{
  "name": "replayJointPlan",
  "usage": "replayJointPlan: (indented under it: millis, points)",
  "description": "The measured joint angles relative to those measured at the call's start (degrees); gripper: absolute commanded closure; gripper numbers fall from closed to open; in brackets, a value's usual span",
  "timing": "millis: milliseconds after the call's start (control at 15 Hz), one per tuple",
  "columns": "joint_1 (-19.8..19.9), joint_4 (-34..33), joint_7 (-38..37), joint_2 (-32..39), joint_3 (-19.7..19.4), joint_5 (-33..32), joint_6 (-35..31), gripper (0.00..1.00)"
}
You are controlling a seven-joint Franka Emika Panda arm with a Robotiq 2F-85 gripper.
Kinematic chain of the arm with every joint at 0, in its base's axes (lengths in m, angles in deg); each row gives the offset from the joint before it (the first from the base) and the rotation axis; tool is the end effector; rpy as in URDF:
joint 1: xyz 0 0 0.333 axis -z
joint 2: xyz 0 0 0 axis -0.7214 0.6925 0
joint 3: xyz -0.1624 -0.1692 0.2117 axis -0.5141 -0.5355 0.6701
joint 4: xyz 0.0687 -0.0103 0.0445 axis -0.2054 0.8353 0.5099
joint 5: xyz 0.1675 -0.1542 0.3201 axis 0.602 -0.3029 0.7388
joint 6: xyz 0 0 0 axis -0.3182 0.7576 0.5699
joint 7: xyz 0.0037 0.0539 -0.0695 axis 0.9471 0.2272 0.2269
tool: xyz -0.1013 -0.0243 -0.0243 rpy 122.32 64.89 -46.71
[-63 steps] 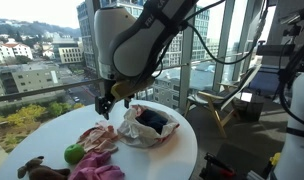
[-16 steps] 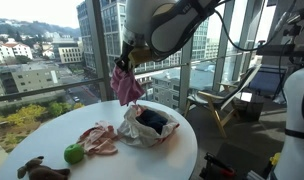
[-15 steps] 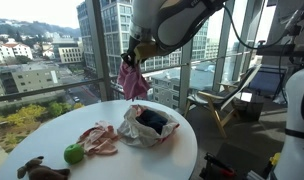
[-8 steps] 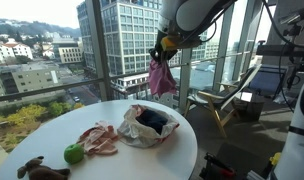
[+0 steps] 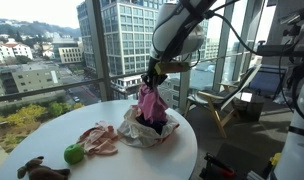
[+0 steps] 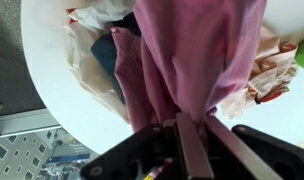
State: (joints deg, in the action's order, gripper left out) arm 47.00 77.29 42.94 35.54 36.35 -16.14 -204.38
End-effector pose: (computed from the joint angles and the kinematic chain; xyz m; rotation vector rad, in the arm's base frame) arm 0.4620 -0.0588 0.3812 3.0282 -0.4291 0.5914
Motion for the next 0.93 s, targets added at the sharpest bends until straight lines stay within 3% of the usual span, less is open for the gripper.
replayJointPlan:
  millis: [400, 933]
  points:
    - [-0.3, -4.7, 16.0, 14.2, 0.0, 16.7, -5.6, 0.98]
    - [3.8, -13.8, 21.7, 28.9, 1.3, 14.6, -7.7, 0.98]
